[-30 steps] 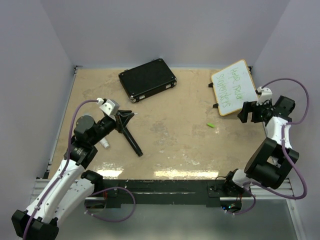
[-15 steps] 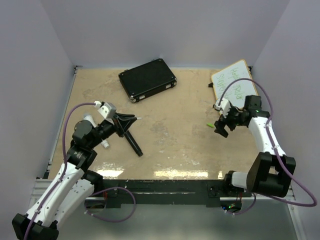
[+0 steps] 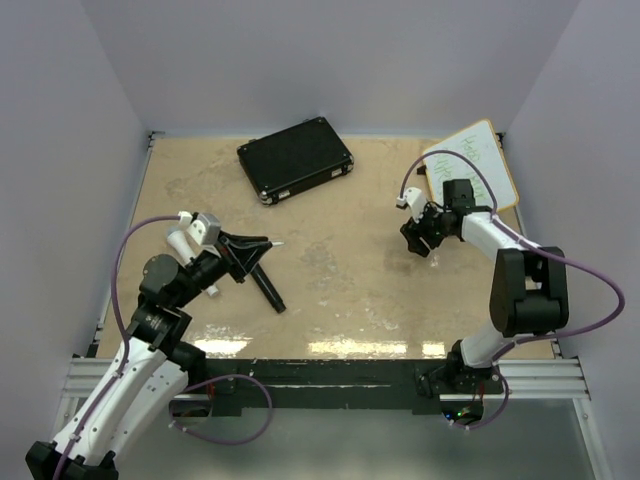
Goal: Write a sentence on the whiteboard
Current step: Pick up the pen cap from the center of the board.
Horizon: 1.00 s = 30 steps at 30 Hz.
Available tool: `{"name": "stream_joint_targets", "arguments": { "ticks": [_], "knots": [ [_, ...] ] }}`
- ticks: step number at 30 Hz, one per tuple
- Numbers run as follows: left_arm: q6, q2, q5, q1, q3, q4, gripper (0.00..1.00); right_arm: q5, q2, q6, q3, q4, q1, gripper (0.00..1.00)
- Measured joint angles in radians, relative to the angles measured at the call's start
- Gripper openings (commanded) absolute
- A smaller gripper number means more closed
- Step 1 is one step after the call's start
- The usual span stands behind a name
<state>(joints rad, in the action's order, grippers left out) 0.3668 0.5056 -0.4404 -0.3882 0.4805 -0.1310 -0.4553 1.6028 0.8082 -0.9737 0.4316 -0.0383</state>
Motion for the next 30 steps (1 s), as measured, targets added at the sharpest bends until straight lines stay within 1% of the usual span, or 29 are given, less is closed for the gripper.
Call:
{"name": "stream_joint_targets", "arguments": {
  "ticks": [5,8,14,19,23,30],
  "knots": [
    [0.0,0.019,0.001,0.0,0.0,0.0,0.0,0.079,0.024,-0.024,0.001,-0.047,0.001,0.62],
    [0.0,0.019,0.002,0.0,0.0,0.0,0.0,0.103,0.037,-0.018,0.006,-0.054,0.001,0.58],
    [0.0,0.018,0.002,0.0,0.0,-0.003,0.0,0.121,0.074,0.019,0.021,-0.04,0.001,0.52],
    [0.006,0.02,0.0,0.0,-0.001,-0.009,0.0,0.116,0.077,0.047,0.023,-0.03,0.001,0.45],
    [0.032,0.032,-0.012,0.0,-0.008,-0.042,0.0,0.101,0.079,0.074,0.023,-0.016,0.0,0.4],
    [0.148,0.093,-0.069,0.0,-0.059,-0.183,0.0,0.077,0.075,0.107,0.033,-0.007,0.001,0.3]
  ]
}}
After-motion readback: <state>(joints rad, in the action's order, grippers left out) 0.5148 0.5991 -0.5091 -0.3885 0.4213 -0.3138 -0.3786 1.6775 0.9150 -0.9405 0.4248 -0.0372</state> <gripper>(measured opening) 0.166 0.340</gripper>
